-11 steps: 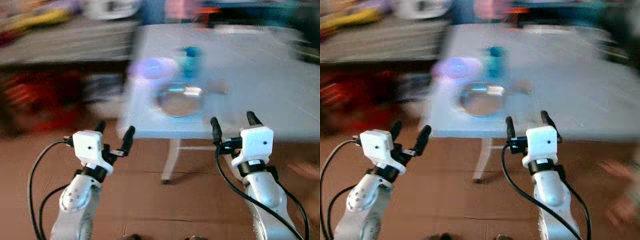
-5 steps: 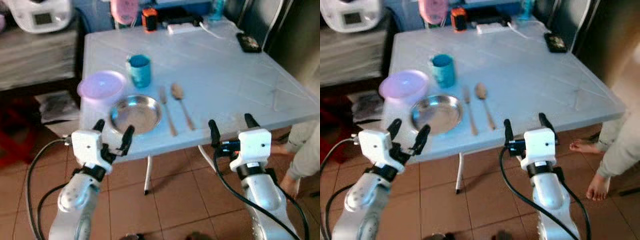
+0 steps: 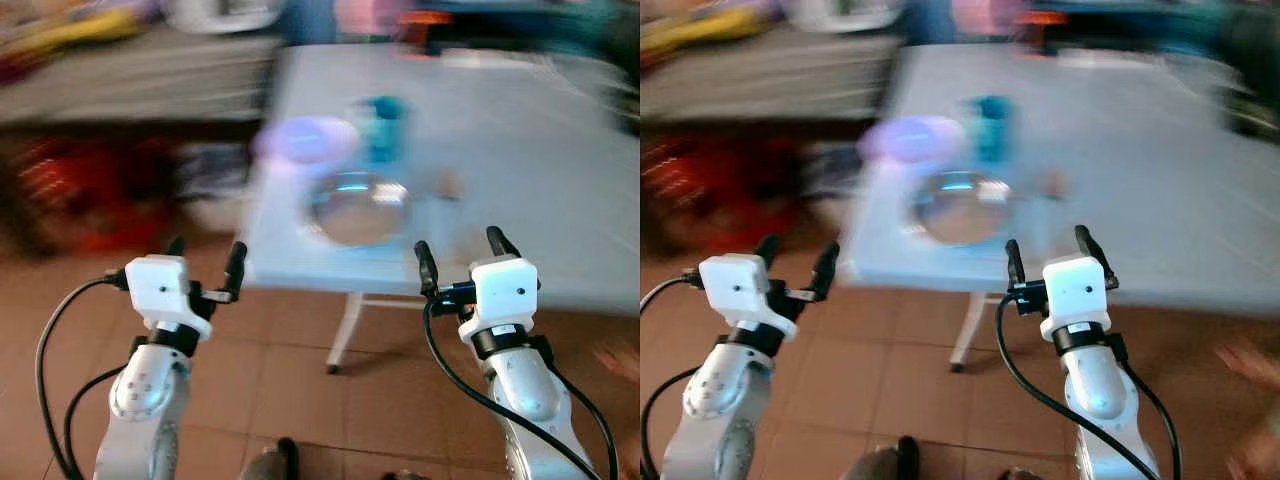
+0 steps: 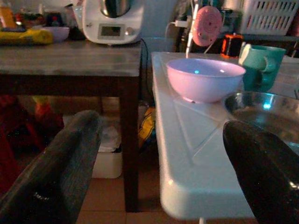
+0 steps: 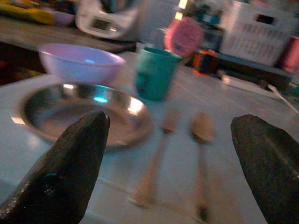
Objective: Setting the table
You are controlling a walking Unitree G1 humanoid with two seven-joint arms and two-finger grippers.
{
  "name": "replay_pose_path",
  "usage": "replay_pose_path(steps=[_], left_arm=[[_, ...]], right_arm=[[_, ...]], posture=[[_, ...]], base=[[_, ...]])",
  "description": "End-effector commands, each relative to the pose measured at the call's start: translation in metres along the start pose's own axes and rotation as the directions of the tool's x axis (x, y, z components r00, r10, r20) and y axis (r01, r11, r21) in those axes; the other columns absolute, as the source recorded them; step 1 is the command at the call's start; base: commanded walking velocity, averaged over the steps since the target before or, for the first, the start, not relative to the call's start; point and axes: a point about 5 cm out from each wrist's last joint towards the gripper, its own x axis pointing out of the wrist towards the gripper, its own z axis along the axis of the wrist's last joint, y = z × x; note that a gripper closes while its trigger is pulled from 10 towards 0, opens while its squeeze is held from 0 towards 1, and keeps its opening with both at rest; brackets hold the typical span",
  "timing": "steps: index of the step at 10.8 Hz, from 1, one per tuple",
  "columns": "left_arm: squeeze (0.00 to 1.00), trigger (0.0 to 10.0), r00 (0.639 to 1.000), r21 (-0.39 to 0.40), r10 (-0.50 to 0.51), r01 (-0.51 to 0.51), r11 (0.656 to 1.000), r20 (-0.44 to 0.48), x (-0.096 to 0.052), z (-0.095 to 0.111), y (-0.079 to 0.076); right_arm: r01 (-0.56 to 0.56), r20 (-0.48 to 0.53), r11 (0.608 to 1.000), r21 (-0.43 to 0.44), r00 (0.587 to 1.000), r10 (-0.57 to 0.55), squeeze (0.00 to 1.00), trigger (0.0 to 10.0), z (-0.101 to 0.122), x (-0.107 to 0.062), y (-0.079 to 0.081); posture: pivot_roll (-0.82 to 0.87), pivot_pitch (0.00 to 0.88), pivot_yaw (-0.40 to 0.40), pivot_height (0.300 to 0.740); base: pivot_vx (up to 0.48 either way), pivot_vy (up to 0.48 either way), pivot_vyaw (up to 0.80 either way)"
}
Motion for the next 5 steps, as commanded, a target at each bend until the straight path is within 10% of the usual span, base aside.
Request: replay_pose_path(steps=[1,5], left_arm=[[0.00,10.0,1.000,0.002,-0.005,0.005,1.000,-0.013,-0.002,-0.002,-0.001],[0.00,10.0,0.996,-0.025,-0.086,0.086,0.996,-0.005,-0.003,-0.002,-0.010]], right_arm=[[-0.006,0.017,1.000,0.003,1.000,0.005,0.00,10.0,0.003,-0.002,0.001],[0.010,0.009,1.000,0.022,1.000,-0.010,0.00,10.0,0.001,-0.002,0.000]], posture=[[-0.09,0.186,0.057,0.740],[-0.09,0.187,0.055,0.740]], base=[[0.000,0.000,0.79],[0.000,0.000,0.00]])
